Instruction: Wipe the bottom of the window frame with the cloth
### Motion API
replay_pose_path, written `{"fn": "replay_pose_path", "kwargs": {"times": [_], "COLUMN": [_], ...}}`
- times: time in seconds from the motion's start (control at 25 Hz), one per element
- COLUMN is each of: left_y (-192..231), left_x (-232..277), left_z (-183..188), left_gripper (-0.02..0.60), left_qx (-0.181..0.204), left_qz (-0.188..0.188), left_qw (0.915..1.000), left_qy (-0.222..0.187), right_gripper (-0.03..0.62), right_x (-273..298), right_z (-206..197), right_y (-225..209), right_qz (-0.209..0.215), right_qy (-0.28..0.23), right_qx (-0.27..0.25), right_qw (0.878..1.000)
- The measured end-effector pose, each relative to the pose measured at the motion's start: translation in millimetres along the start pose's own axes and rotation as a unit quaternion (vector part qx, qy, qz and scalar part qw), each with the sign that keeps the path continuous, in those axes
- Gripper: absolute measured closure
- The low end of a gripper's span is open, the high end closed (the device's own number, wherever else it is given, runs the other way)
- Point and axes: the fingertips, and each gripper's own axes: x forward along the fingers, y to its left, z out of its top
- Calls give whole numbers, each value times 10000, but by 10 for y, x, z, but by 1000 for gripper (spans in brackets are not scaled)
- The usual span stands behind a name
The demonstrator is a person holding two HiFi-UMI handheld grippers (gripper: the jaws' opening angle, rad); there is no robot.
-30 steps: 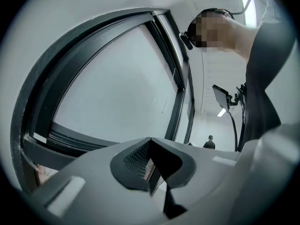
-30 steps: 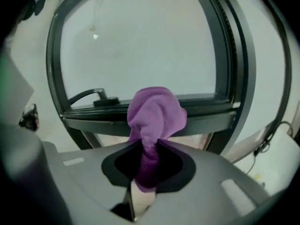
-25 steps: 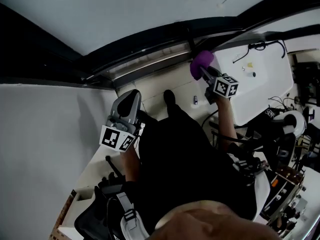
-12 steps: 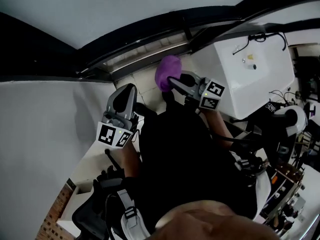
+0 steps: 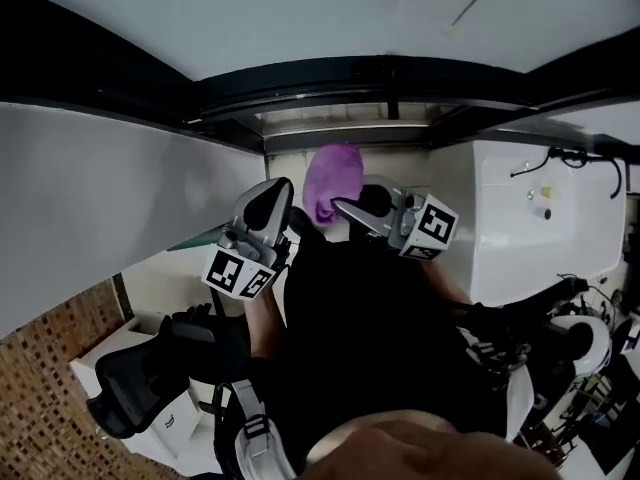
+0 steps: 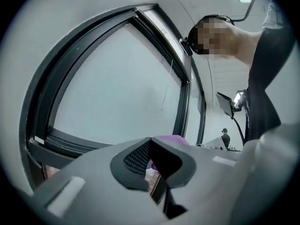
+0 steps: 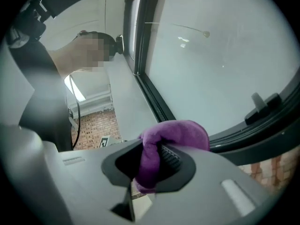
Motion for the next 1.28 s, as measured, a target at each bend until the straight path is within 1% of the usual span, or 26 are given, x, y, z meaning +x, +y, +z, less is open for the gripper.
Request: {"fn": "replay_pose_path", "kwargs": {"times": [0.12, 0.28, 0.44, 0.56, 0.68, 0.8, 0.92, 1.16, 1.28], "left_y": [-180, -371, -525, -555, -587, -661, -675, -665, -554], "left_x": [101, 93, 106, 107, 146, 174, 175, 208, 82], "left_z": [-56, -95, -72, -57, -12, -2, 4, 47, 56], "left_gripper": [580, 580, 580, 580, 580, 580, 580, 580, 580], "left_qx": [40, 148, 262, 288, 380, 444, 444, 484, 428], "left_qz": [191, 577, 676, 760, 754, 709, 665, 421, 417], "left_qw": [9998, 9980, 9970, 9964, 9959, 9958, 9961, 9975, 9980], "left_qy": [39, 209, 265, 259, 335, 370, 385, 293, 224], "right_gripper": [528, 529, 530, 529, 530, 529, 530, 529, 530], "right_x": [-225, -492, -574, -577, -583, -596, -563, -491, -355], "right_z": [133, 166, 222, 238, 246, 181, 166, 142, 75], "right_y": [-82, -273, -200, -108, -4, 73, 113, 123, 155], "right_qz": [87, 156, 476, 712, 790, 848, 840, 725, 704], "right_qy": [-68, -242, -259, -298, -396, -214, -160, -14, 77], "right_qx": [-151, -54, -255, -432, -617, -630, -715, -981, -1043], "right_qw": [9998, 9996, 9982, 9961, 9942, 9942, 9938, 9925, 9920]}}
